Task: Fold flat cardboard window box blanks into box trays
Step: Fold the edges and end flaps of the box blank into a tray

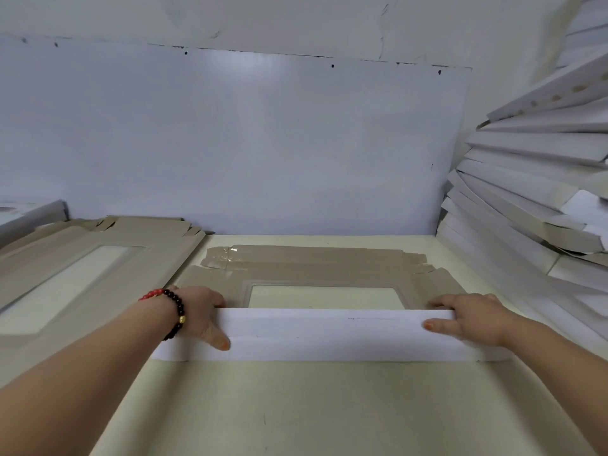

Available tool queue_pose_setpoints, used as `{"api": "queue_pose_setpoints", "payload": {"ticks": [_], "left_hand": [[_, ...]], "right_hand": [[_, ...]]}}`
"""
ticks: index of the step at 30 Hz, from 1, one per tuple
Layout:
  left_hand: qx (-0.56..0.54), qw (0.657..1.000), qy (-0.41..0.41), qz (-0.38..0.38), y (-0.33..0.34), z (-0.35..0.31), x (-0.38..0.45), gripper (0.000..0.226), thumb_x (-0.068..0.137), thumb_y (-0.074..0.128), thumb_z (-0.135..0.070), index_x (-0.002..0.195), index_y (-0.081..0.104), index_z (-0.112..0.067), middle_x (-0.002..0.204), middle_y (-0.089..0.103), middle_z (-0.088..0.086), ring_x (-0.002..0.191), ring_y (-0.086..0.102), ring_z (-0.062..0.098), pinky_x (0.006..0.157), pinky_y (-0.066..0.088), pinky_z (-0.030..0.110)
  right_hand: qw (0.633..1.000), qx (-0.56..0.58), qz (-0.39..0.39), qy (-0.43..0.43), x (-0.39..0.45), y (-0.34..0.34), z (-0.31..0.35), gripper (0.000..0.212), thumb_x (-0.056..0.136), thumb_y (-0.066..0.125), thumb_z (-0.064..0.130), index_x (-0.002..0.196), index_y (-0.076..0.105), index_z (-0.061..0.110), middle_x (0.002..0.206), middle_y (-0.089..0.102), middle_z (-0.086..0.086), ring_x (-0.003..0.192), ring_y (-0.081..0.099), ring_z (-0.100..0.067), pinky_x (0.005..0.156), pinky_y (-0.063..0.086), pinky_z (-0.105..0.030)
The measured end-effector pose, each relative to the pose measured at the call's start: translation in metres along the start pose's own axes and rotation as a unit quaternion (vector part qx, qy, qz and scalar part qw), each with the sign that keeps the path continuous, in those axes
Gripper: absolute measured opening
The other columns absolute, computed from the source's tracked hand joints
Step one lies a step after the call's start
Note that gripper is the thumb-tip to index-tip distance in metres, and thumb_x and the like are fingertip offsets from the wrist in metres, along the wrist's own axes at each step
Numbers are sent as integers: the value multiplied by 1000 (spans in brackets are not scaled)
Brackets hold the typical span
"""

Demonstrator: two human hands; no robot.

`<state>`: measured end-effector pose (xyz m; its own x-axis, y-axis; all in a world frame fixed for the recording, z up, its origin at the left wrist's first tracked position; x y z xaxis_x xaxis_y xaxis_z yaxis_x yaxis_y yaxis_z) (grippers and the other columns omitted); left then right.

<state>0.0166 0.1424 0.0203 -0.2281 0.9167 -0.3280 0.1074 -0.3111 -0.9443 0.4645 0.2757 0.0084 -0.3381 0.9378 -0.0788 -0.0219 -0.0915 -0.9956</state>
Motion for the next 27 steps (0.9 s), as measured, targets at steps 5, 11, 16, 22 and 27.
{"api": "queue_pose_setpoints", "payload": {"ticks": [5,11,16,22,27], "left_hand": [[32,994,88,-47,0,-50,-22,43,71,71,-51,106,58,-29,85,53,-15,84,54,11,66,42,23],[28,984,159,-70,36,-120,-44,32,91,45,-56,97,58,-27,88,55,-4,81,53,20,68,39,28],[108,968,173,-144,58,-152,-57,42,100,28,-49,106,55,-18,110,62,9,102,58,30,74,36,35],[120,968,175,-132,82,-169,-72,34,99,34,-24,128,47,-11,130,45,13,118,43,33,96,42,44],[138,965,183,-125,93,-170,-76,34,97,30,-13,125,48,-7,129,48,15,120,44,33,99,41,45]], "right_hand": [[997,24,21,-70,-24,-10,37,58,66,60,75,115,60,45,100,65,23,94,58,-1,87,44,-25],[987,-23,-3,-156,-51,16,121,54,81,52,68,128,53,42,118,64,16,106,58,-9,84,44,-27],[965,-93,-121,-214,-69,29,168,49,90,43,64,118,63,28,109,69,2,100,64,-23,83,46,-32],[940,-106,-214,-246,-93,44,203,32,40,86,48,60,67,32,58,56,10,51,57,-8,43,42,-18],[938,-101,-217,-250,-100,55,209,31,39,86,33,64,67,30,59,53,10,53,57,-10,39,39,-19]]}}
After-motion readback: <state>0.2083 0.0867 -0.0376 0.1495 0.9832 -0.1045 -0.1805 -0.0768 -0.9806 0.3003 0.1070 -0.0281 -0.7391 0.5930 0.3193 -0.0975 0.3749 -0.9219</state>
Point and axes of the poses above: each hand's wrist, its own x-axis towards the middle knuckle, its own y-axis out of the palm, z = x × y, the point moved 5 cm from there along x, towards the middle knuckle
